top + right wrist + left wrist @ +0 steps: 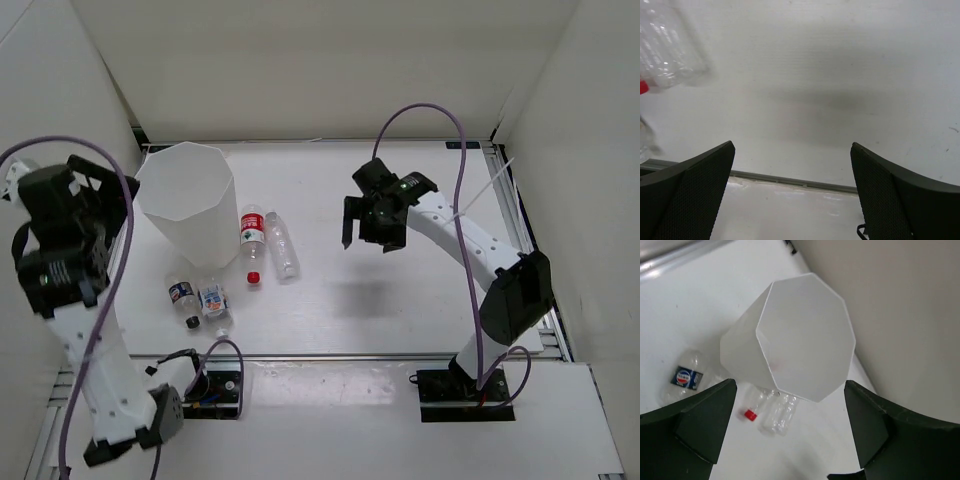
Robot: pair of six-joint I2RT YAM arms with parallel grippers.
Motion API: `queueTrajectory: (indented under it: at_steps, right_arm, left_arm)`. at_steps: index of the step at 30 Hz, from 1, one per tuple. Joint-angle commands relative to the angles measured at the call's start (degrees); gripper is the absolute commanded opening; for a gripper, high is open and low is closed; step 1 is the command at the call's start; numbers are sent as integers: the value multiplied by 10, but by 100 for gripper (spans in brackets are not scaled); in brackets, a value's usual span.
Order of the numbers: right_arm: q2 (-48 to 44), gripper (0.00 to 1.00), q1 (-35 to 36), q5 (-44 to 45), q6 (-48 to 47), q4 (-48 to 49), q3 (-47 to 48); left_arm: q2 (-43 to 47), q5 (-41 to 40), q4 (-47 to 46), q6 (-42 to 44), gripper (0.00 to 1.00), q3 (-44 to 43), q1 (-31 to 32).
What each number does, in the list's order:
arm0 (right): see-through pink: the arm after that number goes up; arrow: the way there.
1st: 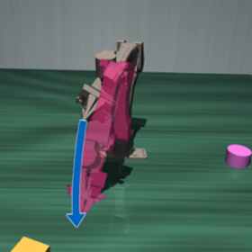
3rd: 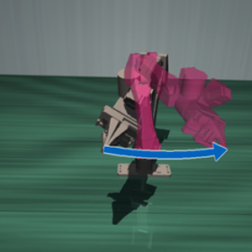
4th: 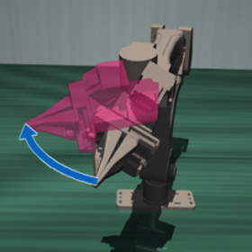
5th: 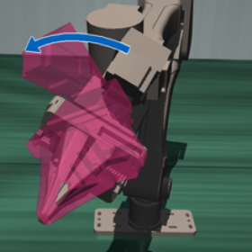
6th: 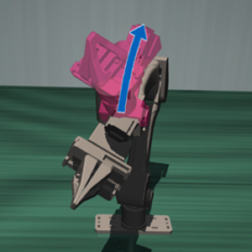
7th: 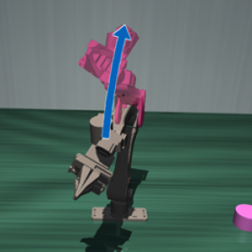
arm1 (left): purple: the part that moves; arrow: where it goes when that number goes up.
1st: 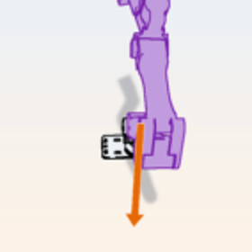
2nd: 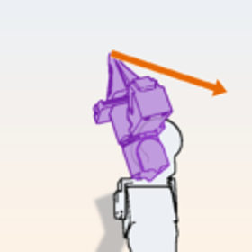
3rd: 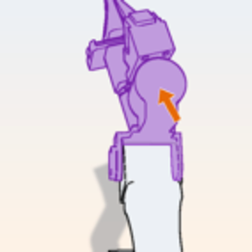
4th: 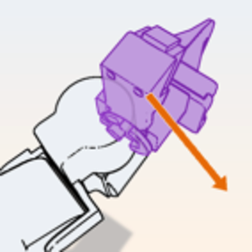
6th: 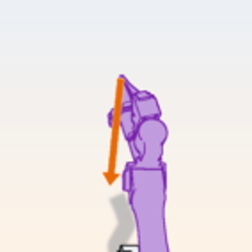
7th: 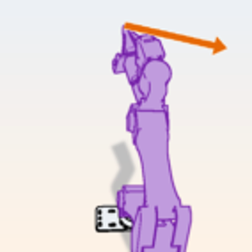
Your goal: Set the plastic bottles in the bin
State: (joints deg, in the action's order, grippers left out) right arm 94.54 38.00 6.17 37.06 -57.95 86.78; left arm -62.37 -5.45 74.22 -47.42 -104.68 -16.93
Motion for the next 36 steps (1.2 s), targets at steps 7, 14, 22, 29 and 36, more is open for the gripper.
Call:
queueTrajectory:
  at_steps: [7,14,22,29,36]
  right_arm:
    - [77,100,-9,-69,-42,-8,117]
    - [175,100,3,-201,-70,22,217]
    - [312,100,3,-267,-65,29,357]
    - [352,100,8,-311,-40,75,347]
    - [411,100,33,-347,-29,105,379]
  left_arm:
    - [212,7,-6,106,100,197,22]
    - [280,24,26,122,100,267,22]
    - [269,38,51,154,100,238,22]
    - [269,44,74,154,100,214,22]
    - [282,69,74,154,100,208,22]
